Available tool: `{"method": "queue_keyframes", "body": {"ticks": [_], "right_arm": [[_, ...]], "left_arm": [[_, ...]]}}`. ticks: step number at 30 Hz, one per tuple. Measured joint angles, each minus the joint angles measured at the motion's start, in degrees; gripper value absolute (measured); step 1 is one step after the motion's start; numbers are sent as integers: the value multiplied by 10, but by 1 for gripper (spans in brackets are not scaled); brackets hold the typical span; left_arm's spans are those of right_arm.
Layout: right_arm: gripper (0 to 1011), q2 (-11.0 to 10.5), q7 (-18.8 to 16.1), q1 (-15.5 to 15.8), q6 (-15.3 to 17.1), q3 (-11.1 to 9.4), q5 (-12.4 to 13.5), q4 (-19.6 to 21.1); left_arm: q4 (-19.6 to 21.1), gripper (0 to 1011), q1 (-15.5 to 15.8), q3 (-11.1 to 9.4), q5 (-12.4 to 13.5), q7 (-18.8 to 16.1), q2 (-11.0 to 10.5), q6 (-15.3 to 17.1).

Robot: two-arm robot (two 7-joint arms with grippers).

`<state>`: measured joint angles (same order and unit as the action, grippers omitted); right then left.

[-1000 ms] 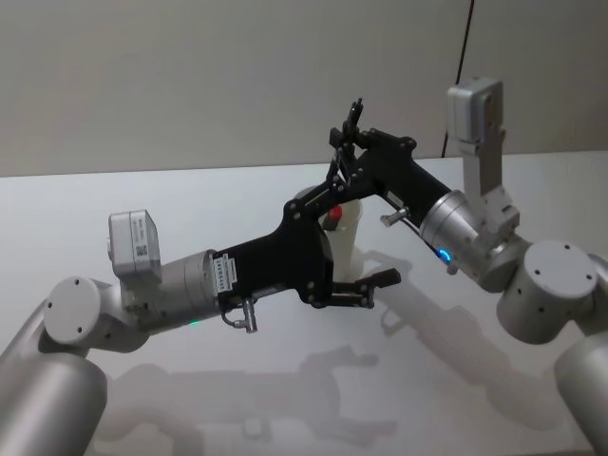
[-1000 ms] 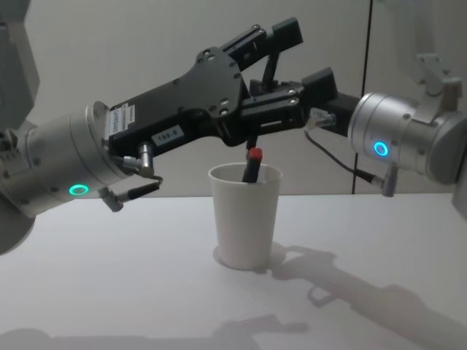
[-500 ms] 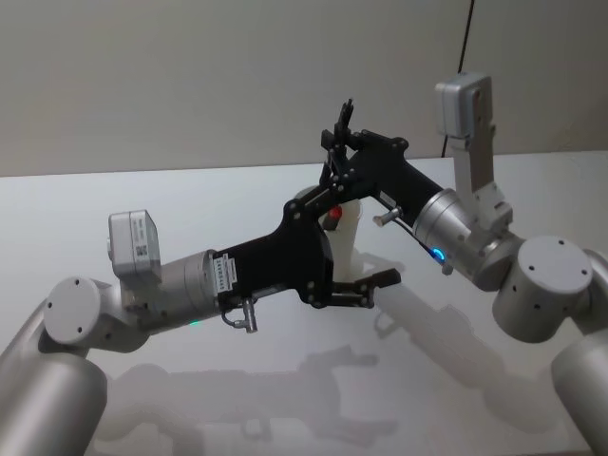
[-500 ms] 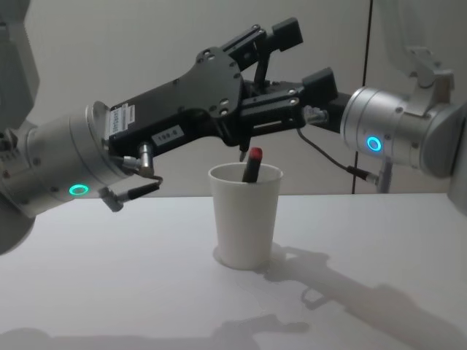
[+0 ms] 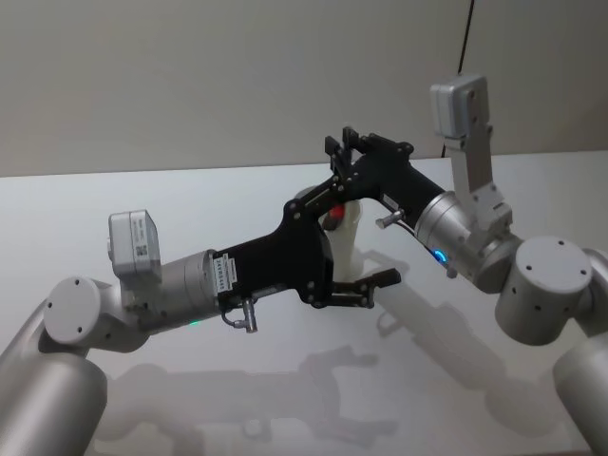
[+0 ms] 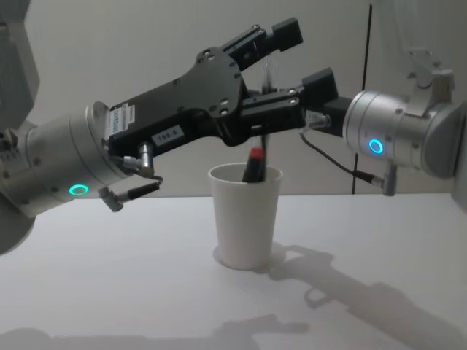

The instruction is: Place the pen into the pen holder.

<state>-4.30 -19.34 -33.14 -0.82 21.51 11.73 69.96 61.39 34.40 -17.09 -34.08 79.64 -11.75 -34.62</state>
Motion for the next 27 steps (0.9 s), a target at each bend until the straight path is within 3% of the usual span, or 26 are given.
{"method": "queue_keyframes", "body": {"ticks": [5,6,20,27], "right_arm": [[339,-1,8,1,6,0,-5,2],[410,-1,9,1,6,0,-5,2],[861,-2,23,7,9,2,-9,10],[1001,-3,25,9,9,2,-10,13]], "left_arm": [[0,1004,0,0,0,0,0,0],[0,1004,0,0,0,0,0,0],[0,1004,0,0,0,0,0,0],[0,1004,0,0,0,0,0,0]]}}
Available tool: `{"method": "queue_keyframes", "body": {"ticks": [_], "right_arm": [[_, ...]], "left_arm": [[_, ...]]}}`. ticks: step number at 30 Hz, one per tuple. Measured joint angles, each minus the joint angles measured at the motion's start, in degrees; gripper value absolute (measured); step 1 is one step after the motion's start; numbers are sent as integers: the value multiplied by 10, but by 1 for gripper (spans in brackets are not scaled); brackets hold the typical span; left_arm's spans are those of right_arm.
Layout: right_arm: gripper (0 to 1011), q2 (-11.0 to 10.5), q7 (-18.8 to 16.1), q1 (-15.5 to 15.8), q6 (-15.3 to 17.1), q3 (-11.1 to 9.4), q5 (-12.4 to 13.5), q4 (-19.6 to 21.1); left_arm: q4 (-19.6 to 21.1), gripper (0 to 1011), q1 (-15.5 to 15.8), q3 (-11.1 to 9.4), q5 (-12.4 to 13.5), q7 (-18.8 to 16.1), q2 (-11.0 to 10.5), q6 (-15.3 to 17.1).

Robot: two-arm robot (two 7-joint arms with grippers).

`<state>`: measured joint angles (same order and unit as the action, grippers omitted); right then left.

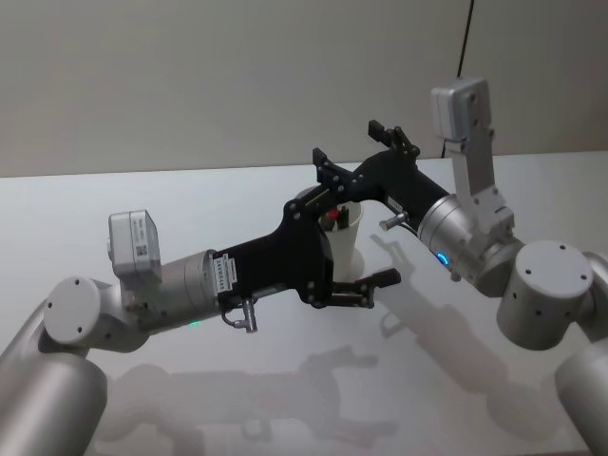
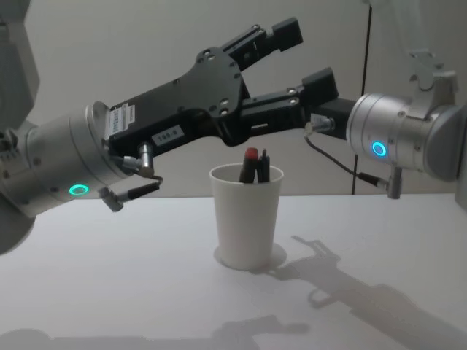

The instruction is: Place the pen into the pen holder.

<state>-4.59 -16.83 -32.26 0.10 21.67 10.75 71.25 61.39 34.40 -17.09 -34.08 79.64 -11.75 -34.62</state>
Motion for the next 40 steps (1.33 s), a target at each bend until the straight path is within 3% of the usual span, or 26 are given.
{"method": "queue_keyframes", "body": {"ticks": [40], "right_arm": [[1002,-1,3,2,-1,0,0,3]], "left_arm": [[0,1004,0,0,0,0,0,0]]}}
